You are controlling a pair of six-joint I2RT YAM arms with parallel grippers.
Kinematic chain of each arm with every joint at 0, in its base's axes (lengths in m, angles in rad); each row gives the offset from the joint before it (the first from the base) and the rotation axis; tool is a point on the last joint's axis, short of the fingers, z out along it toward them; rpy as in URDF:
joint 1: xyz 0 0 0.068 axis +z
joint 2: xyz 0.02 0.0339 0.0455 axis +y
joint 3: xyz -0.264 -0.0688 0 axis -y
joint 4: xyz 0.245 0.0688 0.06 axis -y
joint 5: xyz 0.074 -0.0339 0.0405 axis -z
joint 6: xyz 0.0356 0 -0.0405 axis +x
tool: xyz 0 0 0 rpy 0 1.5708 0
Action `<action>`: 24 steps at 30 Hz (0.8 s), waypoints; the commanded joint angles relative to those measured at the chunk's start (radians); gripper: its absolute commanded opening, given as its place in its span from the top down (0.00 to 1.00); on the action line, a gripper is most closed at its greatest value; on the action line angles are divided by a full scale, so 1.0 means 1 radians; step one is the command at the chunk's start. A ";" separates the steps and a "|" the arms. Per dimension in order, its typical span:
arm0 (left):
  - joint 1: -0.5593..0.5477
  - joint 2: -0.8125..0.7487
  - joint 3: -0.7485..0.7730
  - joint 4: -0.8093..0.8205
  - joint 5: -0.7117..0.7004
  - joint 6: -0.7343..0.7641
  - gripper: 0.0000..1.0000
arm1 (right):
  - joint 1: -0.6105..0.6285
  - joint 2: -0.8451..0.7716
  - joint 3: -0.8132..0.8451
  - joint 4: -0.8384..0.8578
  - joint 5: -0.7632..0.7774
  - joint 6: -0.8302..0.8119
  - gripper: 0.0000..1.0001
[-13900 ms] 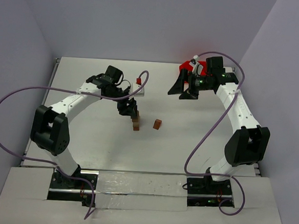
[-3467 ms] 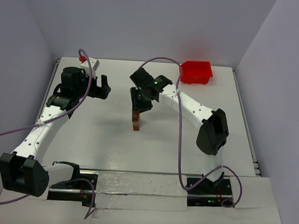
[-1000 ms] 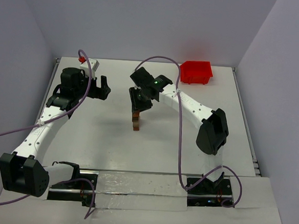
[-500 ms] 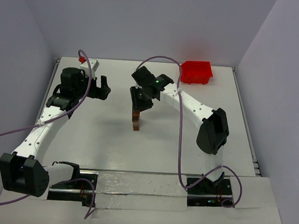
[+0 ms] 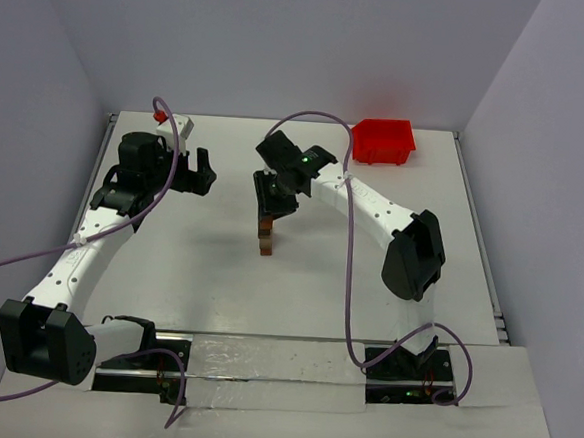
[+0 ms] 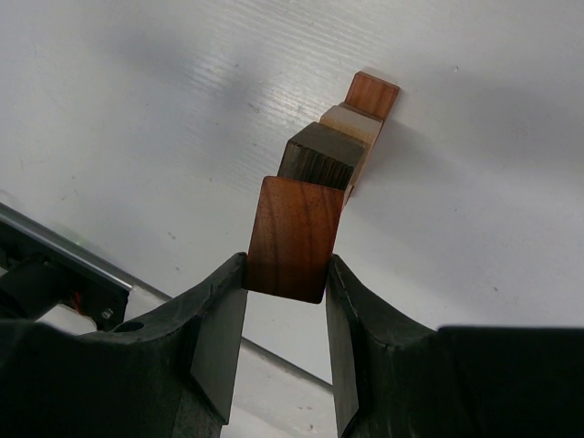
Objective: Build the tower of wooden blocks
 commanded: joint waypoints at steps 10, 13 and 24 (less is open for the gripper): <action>0.010 -0.008 0.013 0.042 0.023 -0.011 0.01 | -0.006 0.008 0.048 0.021 0.001 0.011 0.48; 0.010 -0.008 0.013 0.042 0.023 -0.011 0.01 | -0.007 0.012 0.049 0.021 0.001 0.012 0.47; 0.011 -0.008 0.010 0.044 0.024 -0.011 0.01 | -0.006 0.004 0.045 0.024 -0.018 0.016 0.26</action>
